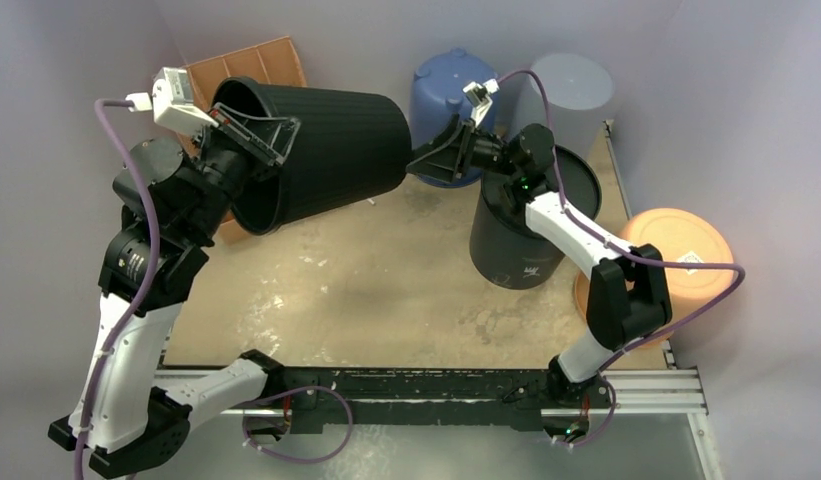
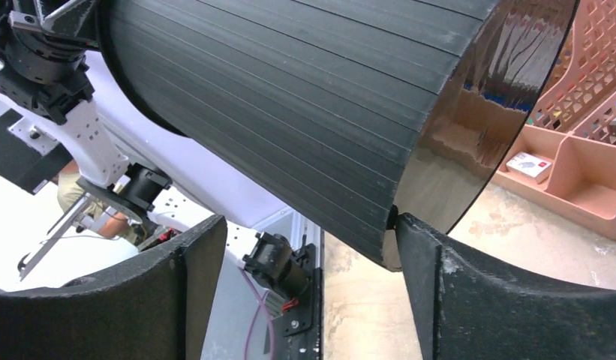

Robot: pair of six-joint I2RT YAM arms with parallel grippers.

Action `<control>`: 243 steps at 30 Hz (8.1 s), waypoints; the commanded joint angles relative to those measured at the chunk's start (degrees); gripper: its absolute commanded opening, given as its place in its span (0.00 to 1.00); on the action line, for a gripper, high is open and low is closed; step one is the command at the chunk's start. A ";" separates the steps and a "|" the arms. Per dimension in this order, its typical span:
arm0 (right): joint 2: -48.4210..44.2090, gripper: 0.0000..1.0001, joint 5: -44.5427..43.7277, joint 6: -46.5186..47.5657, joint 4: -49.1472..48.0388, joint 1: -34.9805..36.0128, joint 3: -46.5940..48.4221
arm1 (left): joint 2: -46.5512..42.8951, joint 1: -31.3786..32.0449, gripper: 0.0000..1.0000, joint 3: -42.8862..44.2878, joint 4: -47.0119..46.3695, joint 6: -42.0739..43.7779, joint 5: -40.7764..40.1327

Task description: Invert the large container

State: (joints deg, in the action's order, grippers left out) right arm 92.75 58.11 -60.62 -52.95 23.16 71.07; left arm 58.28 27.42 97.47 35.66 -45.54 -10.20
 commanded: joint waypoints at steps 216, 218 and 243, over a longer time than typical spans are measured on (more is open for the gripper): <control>-25.09 0.26 -34.15 46.06 81.23 -2.15 3.86 | 10.03 0.33 0.43 -33.44 -6.76 16.71 20.67; -25.27 0.45 -37.69 46.99 85.92 -2.15 5.17 | 9.10 0.43 0.32 -33.04 -4.45 17.67 20.46; -30.14 0.88 -38.68 30.76 88.90 3.84 -8.69 | 0.97 0.38 0.00 -40.45 2.88 15.81 10.62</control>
State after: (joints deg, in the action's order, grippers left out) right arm 63.77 18.55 -24.84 42.30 26.68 64.49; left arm 60.10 27.90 60.29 35.03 -31.03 6.35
